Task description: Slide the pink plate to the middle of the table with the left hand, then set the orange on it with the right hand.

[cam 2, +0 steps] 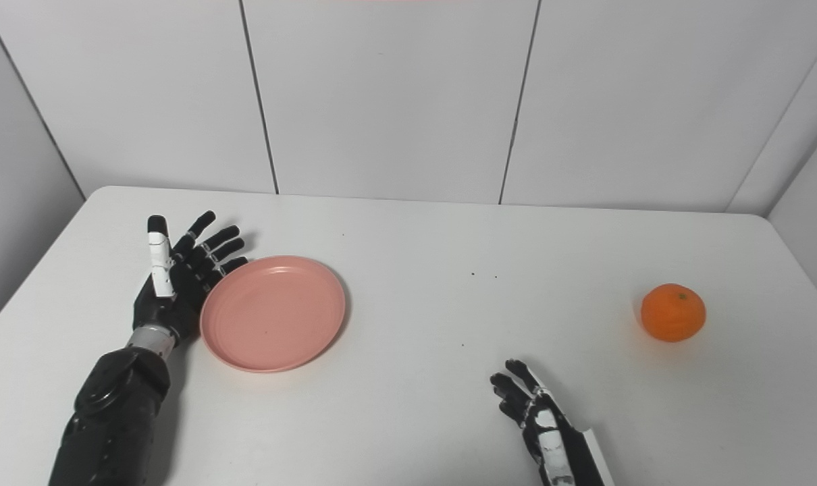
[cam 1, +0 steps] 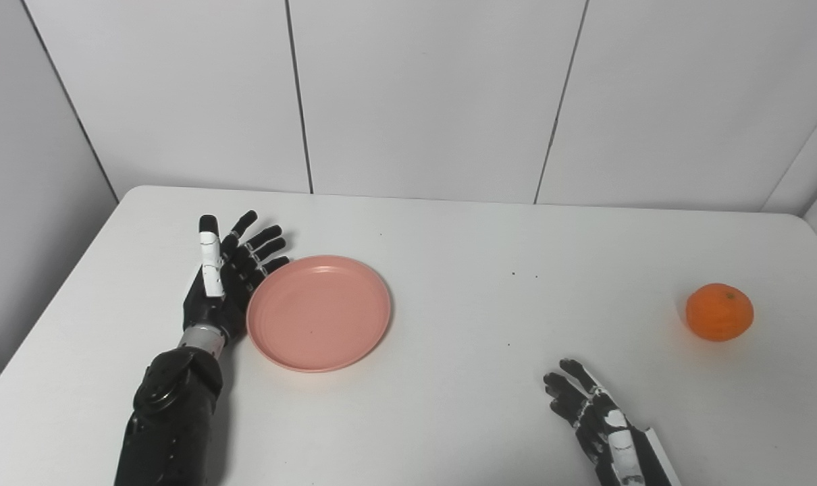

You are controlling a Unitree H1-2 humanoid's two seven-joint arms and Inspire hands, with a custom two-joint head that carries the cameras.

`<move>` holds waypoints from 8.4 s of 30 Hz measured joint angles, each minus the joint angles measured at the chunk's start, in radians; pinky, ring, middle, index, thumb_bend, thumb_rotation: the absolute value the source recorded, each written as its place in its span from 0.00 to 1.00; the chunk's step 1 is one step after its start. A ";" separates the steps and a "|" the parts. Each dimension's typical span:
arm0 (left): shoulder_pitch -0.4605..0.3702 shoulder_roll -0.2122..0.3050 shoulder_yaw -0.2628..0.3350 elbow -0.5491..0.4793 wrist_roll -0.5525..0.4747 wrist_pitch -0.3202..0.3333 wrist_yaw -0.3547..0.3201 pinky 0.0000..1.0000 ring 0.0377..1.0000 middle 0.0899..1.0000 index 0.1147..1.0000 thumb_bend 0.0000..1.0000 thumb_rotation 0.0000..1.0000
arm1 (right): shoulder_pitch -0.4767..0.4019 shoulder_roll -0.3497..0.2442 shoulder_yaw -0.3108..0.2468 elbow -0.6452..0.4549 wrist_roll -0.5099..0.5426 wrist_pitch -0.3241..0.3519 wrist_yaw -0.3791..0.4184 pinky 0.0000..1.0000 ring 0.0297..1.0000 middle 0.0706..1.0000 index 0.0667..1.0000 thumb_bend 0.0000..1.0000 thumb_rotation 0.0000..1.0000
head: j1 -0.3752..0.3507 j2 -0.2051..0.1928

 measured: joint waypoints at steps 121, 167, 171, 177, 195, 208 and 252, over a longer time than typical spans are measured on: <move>0.039 -0.123 -0.157 -0.190 -0.229 0.223 0.216 1.00 0.91 0.84 0.89 0.90 1.00 | -0.170 0.020 0.018 -0.216 -0.200 0.101 -0.301 0.72 0.73 0.73 0.79 0.84 0.86 | -0.362 -0.067; 0.036 -0.139 -0.138 -0.184 -0.195 0.223 0.174 1.00 0.90 0.84 0.91 0.91 1.00 | -0.600 -0.427 -0.194 0.063 -0.970 0.193 -0.064 0.69 0.75 0.75 0.75 0.86 0.98 | -0.336 -0.069; 0.036 -0.137 -0.138 -0.184 -0.195 0.223 0.171 1.00 0.90 0.85 0.91 0.91 1.00 | -0.605 -0.435 -0.175 0.101 -1.011 0.193 -0.051 0.73 0.76 0.77 0.76 0.86 0.97 | -0.336 -0.069; 0.036 -0.135 -0.139 -0.185 -0.195 0.223 0.170 1.00 0.90 0.84 0.91 0.90 1.00 | -0.610 -0.468 -0.132 0.164 -1.090 0.193 -0.027 0.77 0.74 0.74 0.74 0.84 0.96 | -0.336 -0.067; 0.037 -0.130 -0.144 -0.186 -0.197 0.223 0.170 1.00 0.91 0.84 0.91 0.89 1.00 | -0.616 -0.474 -0.110 0.301 -1.072 0.193 -0.031 0.77 0.75 0.74 0.74 0.87 0.98 | -0.339 -0.063; 0.038 -0.127 -0.146 -0.186 -0.197 0.223 0.169 1.00 0.91 0.84 0.91 0.90 1.00 | -0.610 -0.475 -0.099 0.389 -1.047 0.192 -0.068 0.73 0.71 0.71 0.72 0.85 0.94 | -0.347 -0.061; 0.038 -0.127 -0.146 -0.184 -0.200 0.222 0.169 1.00 0.91 0.82 0.89 0.90 1.00 | -0.655 -0.723 0.025 0.423 -0.932 -0.172 -0.018 0.81 0.74 0.67 0.64 1.00 0.72 | -0.347 -0.058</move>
